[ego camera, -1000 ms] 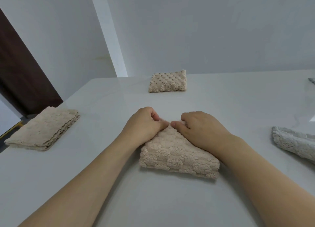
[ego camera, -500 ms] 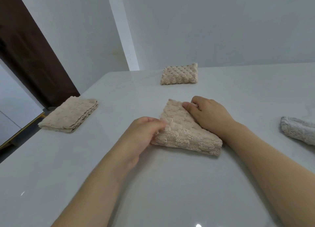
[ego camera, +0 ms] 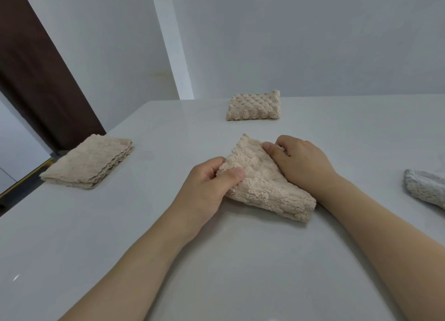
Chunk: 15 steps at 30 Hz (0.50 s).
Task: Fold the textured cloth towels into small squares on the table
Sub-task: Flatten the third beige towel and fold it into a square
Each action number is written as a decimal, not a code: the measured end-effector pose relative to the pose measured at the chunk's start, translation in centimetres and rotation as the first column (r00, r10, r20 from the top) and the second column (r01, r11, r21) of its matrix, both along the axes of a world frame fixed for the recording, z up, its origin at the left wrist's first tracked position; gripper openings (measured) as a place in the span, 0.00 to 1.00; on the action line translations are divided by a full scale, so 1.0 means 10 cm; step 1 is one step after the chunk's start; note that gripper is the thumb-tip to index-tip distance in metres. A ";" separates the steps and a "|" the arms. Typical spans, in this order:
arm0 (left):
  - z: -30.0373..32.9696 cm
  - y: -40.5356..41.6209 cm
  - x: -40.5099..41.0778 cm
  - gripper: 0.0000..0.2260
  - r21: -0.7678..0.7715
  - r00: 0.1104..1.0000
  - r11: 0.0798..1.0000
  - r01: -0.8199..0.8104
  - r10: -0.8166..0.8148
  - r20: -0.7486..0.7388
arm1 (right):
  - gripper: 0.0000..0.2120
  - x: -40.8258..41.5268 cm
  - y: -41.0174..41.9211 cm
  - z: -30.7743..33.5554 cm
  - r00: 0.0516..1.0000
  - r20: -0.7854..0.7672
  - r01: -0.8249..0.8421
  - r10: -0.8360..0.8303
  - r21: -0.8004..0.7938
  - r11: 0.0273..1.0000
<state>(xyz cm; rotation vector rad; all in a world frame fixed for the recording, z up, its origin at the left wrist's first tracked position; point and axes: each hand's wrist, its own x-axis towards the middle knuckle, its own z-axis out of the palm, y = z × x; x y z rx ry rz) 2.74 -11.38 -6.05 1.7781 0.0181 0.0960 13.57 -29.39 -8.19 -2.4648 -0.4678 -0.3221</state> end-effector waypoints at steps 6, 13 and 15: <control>-0.17 0.07 0.11 0.09 0.515 0.920 0.774 -0.368 0.384 0.081 | 0.17 -0.02 -0.01 0.02 0.986 -0.136 -0.087 0.098 0.087 0.992; -0.07 0.13 0.09 0.06 0.624 0.892 0.673 -0.396 0.443 0.089 | 0.19 -0.06 -0.06 0.06 0.970 -0.164 -0.169 0.182 0.088 0.982; -0.06 0.12 0.06 0.07 0.622 0.893 0.682 -0.386 0.446 0.065 | 0.19 -0.06 -0.04 0.06 0.971 -0.156 -0.189 0.182 -0.033 0.981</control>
